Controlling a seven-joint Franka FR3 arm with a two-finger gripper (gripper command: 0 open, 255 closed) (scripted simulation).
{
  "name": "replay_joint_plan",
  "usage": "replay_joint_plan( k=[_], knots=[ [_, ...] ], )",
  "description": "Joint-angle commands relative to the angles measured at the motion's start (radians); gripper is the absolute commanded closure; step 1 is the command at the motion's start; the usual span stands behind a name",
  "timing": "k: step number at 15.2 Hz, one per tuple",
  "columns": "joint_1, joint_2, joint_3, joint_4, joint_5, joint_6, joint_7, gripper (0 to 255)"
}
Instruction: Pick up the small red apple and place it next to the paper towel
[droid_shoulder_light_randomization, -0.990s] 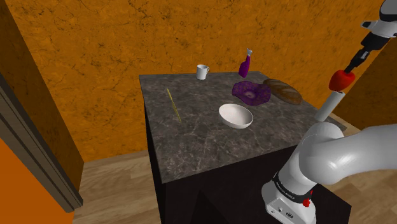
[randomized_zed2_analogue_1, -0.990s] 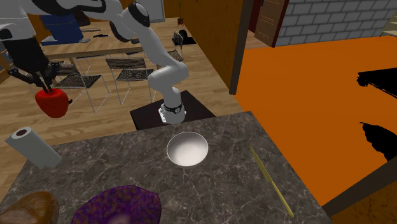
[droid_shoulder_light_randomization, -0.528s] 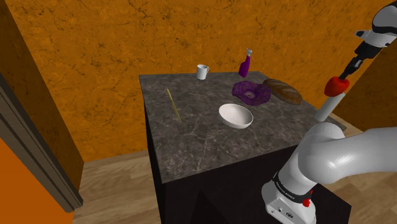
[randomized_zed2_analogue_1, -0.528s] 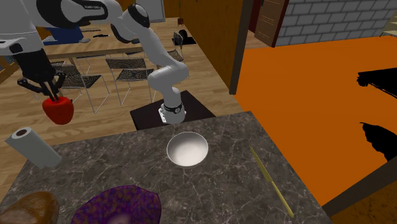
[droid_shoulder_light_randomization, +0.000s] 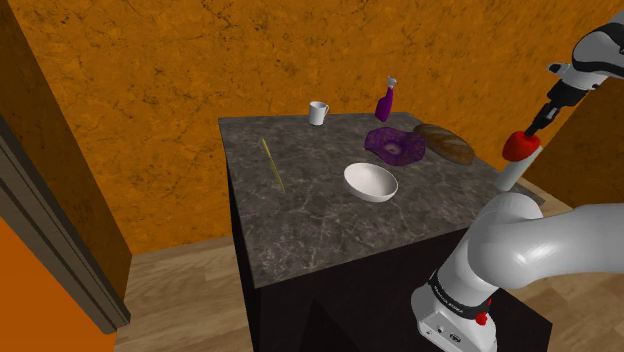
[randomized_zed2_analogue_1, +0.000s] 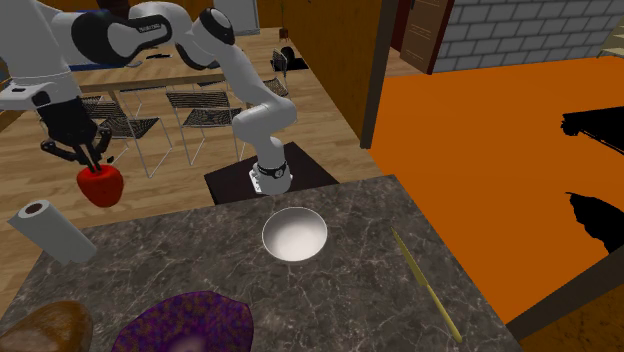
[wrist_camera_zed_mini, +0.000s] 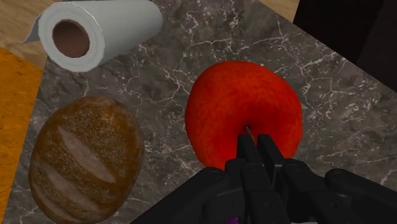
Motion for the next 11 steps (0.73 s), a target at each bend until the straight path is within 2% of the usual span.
replay_joint_plan(
  k=[1, 11],
  knots=[
    [-0.007, -0.01, -0.01, -0.029, -0.012, 0.022, 0.004, 255],
    [-0.023, -0.041, -0.073, -0.143, -0.069, 0.125, 0.026, 255]
  ],
)
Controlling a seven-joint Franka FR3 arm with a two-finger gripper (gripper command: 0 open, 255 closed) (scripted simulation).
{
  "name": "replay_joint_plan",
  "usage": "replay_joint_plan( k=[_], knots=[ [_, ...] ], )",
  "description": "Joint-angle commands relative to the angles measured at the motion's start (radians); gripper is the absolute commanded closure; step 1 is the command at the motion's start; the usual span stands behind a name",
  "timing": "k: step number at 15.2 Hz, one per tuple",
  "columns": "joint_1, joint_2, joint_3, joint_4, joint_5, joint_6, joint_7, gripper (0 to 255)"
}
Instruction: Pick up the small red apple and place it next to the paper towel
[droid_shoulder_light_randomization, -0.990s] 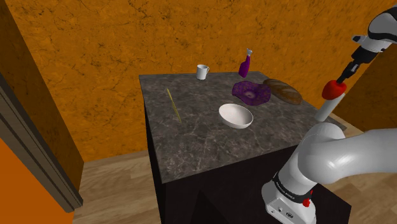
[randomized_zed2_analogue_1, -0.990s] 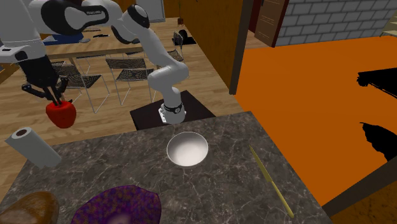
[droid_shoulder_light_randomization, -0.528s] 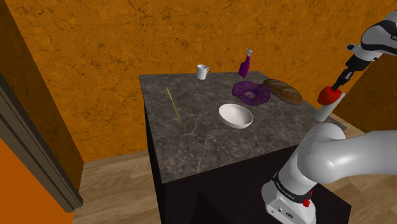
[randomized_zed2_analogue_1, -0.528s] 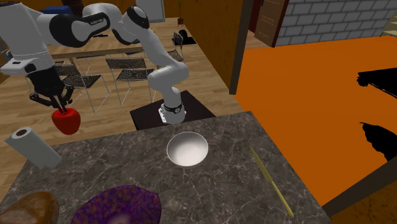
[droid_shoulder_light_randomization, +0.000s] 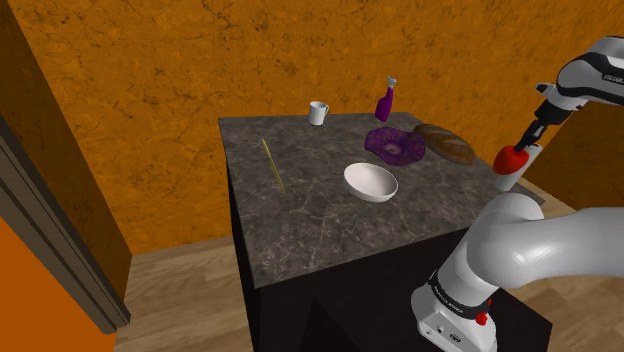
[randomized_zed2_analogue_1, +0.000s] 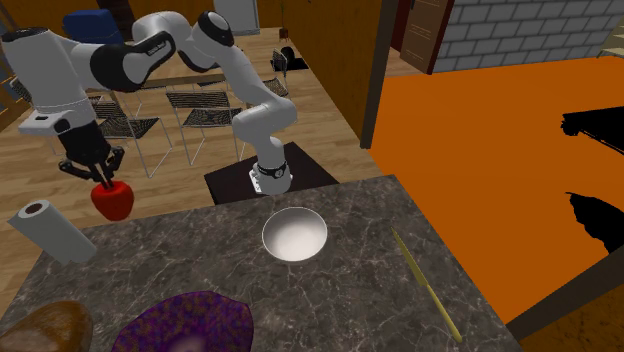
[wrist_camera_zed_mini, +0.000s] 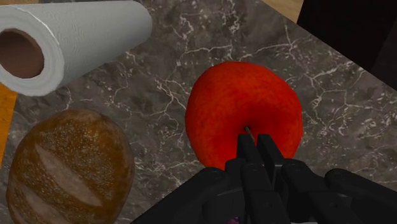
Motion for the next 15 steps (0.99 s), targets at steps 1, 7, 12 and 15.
replay_joint_plan(
  k=[1, 7, 12, 15],
  knots=[
    [-0.002, -0.005, -0.016, -0.023, -0.014, 0.023, 0.005, 255],
    [-0.003, -0.016, -0.065, -0.081, -0.052, 0.085, 0.018, 255],
    [0.001, -0.022, -0.112, -0.122, -0.087, 0.138, 0.029, 255],
    [0.005, -0.024, -0.142, -0.145, -0.109, 0.169, 0.035, 255]
  ],
)
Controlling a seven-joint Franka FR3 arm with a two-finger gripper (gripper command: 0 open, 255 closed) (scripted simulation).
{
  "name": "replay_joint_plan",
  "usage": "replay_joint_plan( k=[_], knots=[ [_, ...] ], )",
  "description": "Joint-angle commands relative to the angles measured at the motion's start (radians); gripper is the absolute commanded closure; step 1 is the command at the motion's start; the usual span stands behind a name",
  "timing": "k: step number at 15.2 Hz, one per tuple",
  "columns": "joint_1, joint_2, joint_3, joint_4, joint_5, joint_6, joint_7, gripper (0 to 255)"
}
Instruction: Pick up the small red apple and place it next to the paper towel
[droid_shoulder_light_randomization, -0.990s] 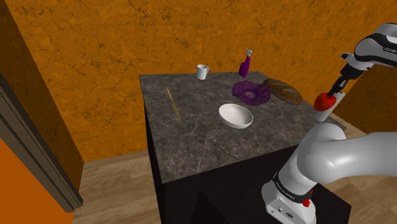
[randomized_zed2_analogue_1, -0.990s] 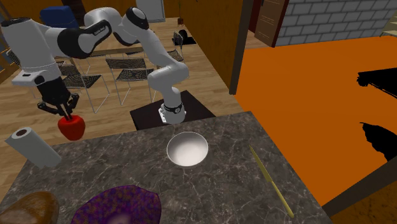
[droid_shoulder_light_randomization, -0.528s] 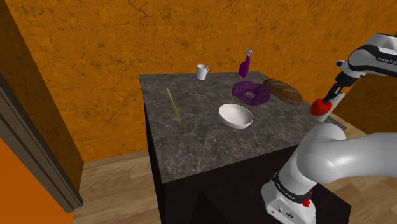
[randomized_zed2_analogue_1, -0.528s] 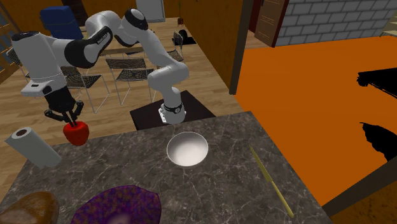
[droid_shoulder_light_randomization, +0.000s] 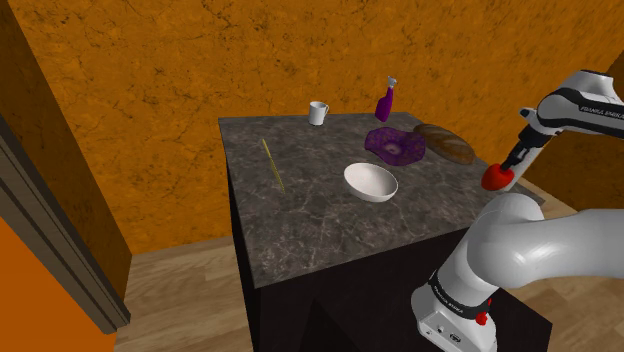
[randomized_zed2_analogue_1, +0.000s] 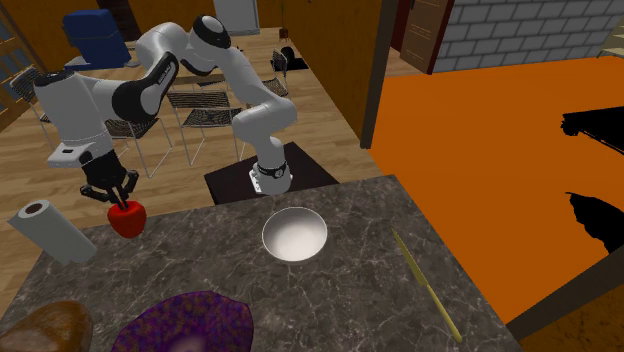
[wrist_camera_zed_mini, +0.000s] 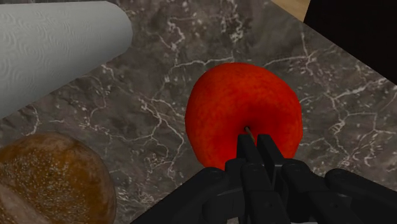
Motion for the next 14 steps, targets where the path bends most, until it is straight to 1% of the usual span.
replay_joint_plan(
  k=[1, 4, 12, 13, 14],
  knots=[
    [0.002, -0.002, -0.02, -0.016, -0.015, 0.021, 0.005, 255],
    [0.008, -0.003, -0.048, -0.033, -0.035, 0.049, 0.011, 255],
    [0.008, -0.003, -0.048, -0.033, -0.035, 0.048, 0.011, 255],
    [0.008, -0.003, -0.048, -0.033, -0.035, 0.048, 0.011, 0],
    [0.008, -0.003, -0.048, -0.033, -0.035, 0.048, 0.011, 0]
  ],
)
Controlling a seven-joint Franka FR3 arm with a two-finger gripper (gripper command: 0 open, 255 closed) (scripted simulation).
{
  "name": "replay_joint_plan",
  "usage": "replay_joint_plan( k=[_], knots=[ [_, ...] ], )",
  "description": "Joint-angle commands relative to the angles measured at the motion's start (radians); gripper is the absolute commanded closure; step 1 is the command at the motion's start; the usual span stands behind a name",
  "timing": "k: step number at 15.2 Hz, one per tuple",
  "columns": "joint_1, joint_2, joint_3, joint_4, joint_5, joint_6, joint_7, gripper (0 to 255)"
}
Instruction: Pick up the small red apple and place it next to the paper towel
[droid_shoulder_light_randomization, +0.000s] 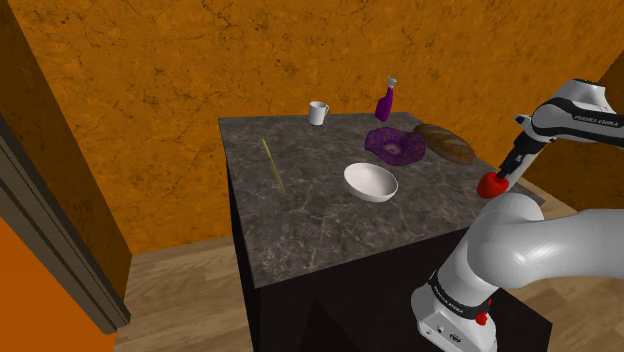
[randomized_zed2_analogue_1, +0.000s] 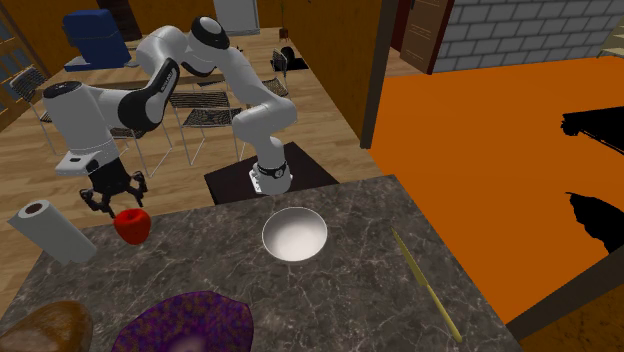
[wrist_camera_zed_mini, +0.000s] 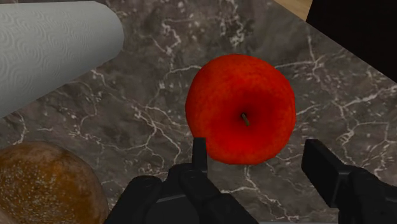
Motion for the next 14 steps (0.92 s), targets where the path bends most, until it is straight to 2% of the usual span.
replay_joint_plan(
  k=[1, 4, 8, 14],
  knots=[
    [0.0, 0.0, 0.0, 0.0, 0.0, 0.0, 0.0, 0],
    [0.0, 0.0, 0.0, 0.0, 0.0, 0.0, 0.0, 0],
    [-0.039, -0.002, 0.108, 0.054, 0.068, -0.102, -0.027, 0],
    [-0.039, -0.002, 0.108, 0.054, 0.068, -0.102, -0.027, 0]
  ],
)
